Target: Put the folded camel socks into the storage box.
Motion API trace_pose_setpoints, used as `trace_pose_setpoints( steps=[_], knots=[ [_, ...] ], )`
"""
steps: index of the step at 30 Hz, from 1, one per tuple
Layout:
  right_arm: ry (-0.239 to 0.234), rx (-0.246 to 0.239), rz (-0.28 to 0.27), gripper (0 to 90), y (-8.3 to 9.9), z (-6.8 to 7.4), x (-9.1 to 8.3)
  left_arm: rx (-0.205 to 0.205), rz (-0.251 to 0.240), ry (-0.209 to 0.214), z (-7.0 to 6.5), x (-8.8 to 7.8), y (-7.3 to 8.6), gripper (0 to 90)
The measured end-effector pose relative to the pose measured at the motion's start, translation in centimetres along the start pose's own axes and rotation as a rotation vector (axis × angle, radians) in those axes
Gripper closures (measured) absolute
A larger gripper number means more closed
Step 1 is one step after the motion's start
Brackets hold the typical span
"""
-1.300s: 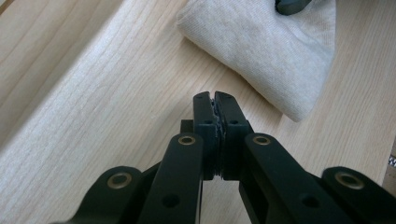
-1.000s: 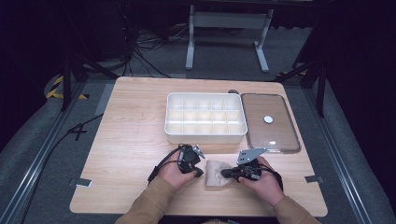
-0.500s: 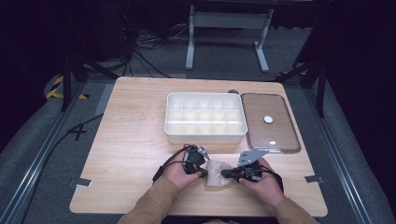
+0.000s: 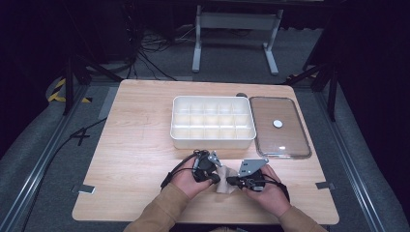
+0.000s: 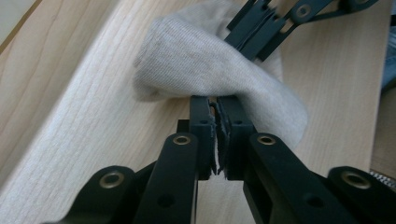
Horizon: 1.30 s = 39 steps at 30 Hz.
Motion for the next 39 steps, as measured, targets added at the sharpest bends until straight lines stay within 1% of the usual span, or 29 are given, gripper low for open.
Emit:
trace_pose_setpoints(
  steps=[1,4,5,6,9,10,11,13,14,15,16,17,18,20,21,22,23,24,25,26,27,28,29,31,32,33,35,37,39],
  knots=[
    [-0.001,0.005,0.000,89.9,-0.1,0.1,0.0,0.017,0.002,-0.012,-0.1,-0.1,-0.1,83.9],
    [-0.006,0.006,-0.003,89.9,-0.1,0.0,0.2,0.023,0.004,-0.019,-0.2,-0.1,-0.3,82.5],
    [-0.007,0.012,-0.005,89.9,-0.1,0.0,0.2,0.025,0.006,-0.027,-0.2,-0.2,-0.3,81.6],
    [-0.006,0.021,-0.010,89.8,-0.1,0.1,0.3,0.031,0.018,-0.028,-0.3,-0.1,-0.3,81.3],
    [0.002,0.021,-0.010,89.8,-0.2,0.3,0.4,0.028,0.024,-0.029,-0.3,0.0,-0.3,81.5],
    [0.007,0.006,-0.007,89.8,-0.2,0.4,0.4,0.030,0.026,-0.030,-0.3,0.0,-0.3,81.7],
    [0.018,0.000,-0.002,89.7,-0.3,0.5,0.4,0.021,0.027,-0.031,-0.3,-0.1,-0.3,81.8],
    [0.011,0.009,-0.003,89.4,-0.3,0.5,0.3,0.025,0.019,-0.036,-0.2,-0.2,-0.1,82.0],
    [0.008,0.013,-0.004,89.1,-0.3,0.3,0.1,0.014,0.021,-0.039,-0.2,-0.2,-0.1,82.0],
    [0.013,0.020,-0.005,88.0,-0.3,0.2,-0.1,0.017,0.032,-0.039,-0.1,-0.3,-0.1,82.0],
    [0.013,0.020,-0.005,88.0,-0.3,0.2,-0.1,0.017,0.032,-0.039,-0.1,-0.3,-0.1,81.8],
    [0.020,0.047,-0.018,87.5,-0.3,0.1,-1.0,0.015,0.037,-0.046,0.0,-0.3,0.0,81.7],
    [0.026,0.054,-0.026,87.6,-0.3,0.0,-1.7,0.008,0.034,-0.044,0.1,-0.2,0.1,81.7],
    [0.042,0.070,-0.036,88.1,-0.3,-0.2,-2.7,0.008,0.037,-0.043,0.1,-0.2,0.1,81.8],
    [0.051,0.090,-0.030,88.3,-0.1,-0.5,-3.4,-0.002,0.038,-0.045,0.2,-0.2,0.1,81.8],
    [0.058,0.105,-0.018,88.7,0.1,-0.8,-3.8,0.004,0.049,-0.041,0.3,-0.3,0.1,81.8],
    [0.069,0.119,-0.006,88.9,0.3,-1.1,-4.1,0.002,0.042,-0.044,0.2,-0.2,0.1,81.8],
    [0.080,0.128,0.003,89.0,0.5,-1.3,-4.2,0.001,0.045,-0.046,0.1,-0.2,0.0,81.8],
    [0.092,0.145,0.027,89.1,0.8,-1.7,-4.3,0.001,0.053,-0.046,0.1,-0.3,0.0,81.8],
    [0.092,0.145,0.027,89.1,0.8,-1.7,-4.3,0.001,0.053,-0.046,0.1,-0.3,0.0,81.8],
    [0.110,0.165,0.079,89.3,1.3,-2.1,-4.2,0.007,0.063,-0.047,0.0,-0.4,-0.1,81.8],
    [0.110,0.165,0.079,89.3,1.3,-2.1,-4.2,0.007,0.063,-0.047,0.0,-0.4,-0.1,81.8],
    [0.112,0.174,0.119,89.4,1.7,-2.2,-3.9,0.000,0.056,-0.046,0.1,-0.5,-0.1,81.8],
    [0.098,0.171,0.139,89.4,1.8,-2.0,-3.5,-0.002,0.049,-0.046,0.1,-0.4,-0.1,81.3],
    [0.098,0.171,0.139,89.4,1.8,-2.0,-3.5,-0.002,0.049,-0.046,0.1,-0.4,-0.1,80.7],
    [0.091,0.161,0.153,89.3,1.7,-1.8,-3.0,-0.008,0.042,-0.043,0.0,-0.5,-0.1,80.7],
    [0.088,0.154,0.158,89.4,1.7,-1.6,-2.6,-0.006,0.033,-0.042,0.0,-0.6,-0.2,80.7],
    [0.088,0.155,0.151,89.3,1.6,-1.5,-2.4,-0.003,0.034,-0.041,0.0,-0.6,-0.3,81.0],
    [0.090,0.147,0.154,89.2,1.5,-1.3,-2.3,-0.004,0.019,-0.043,-0.1,-0.5,-0.4,81.0]
  ],
)
Point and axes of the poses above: each handheld gripper's, and its own axes: x roughly forward along the jaws, y roughly out of its underside, z roughly to its left, the point moved 1 cm from there along x, roughly forward along the jaws, and after that the axes turned 9 degrees about x, right-handed, at the moved point
